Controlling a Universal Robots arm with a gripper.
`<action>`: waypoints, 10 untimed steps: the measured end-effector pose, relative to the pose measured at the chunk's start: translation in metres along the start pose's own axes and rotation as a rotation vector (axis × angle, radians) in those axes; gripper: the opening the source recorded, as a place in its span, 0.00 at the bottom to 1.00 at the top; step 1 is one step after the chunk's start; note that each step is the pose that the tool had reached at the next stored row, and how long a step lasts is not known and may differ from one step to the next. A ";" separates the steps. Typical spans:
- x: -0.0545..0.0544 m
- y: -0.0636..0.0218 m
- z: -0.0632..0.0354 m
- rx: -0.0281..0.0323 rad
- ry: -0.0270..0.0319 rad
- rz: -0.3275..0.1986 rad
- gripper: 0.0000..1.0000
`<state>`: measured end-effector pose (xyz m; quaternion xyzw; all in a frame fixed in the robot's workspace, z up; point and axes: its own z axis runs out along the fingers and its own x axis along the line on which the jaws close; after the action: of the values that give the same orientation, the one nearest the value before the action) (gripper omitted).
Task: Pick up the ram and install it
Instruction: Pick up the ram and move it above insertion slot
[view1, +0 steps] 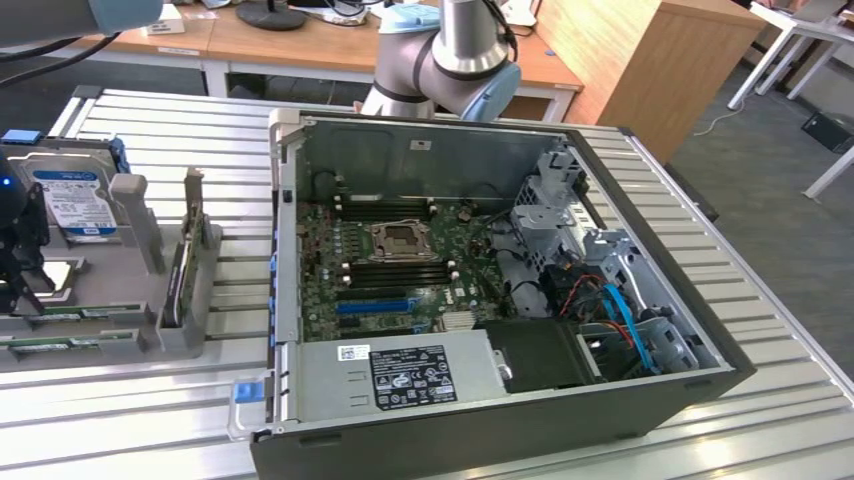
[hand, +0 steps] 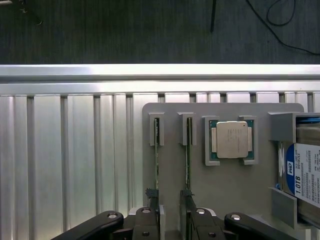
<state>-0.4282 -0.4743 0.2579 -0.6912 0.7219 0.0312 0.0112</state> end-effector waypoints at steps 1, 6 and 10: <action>0.001 0.0000 0.0002 0.0003 -0.0002 0.000 0.31; 0.003 -0.0001 0.0000 0.0000 0.0000 0.000 0.31; 0.003 -0.0003 0.0037 0.0000 0.0000 0.000 0.31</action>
<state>-0.4281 -0.4770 0.2540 -0.6913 0.7218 0.0312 0.0112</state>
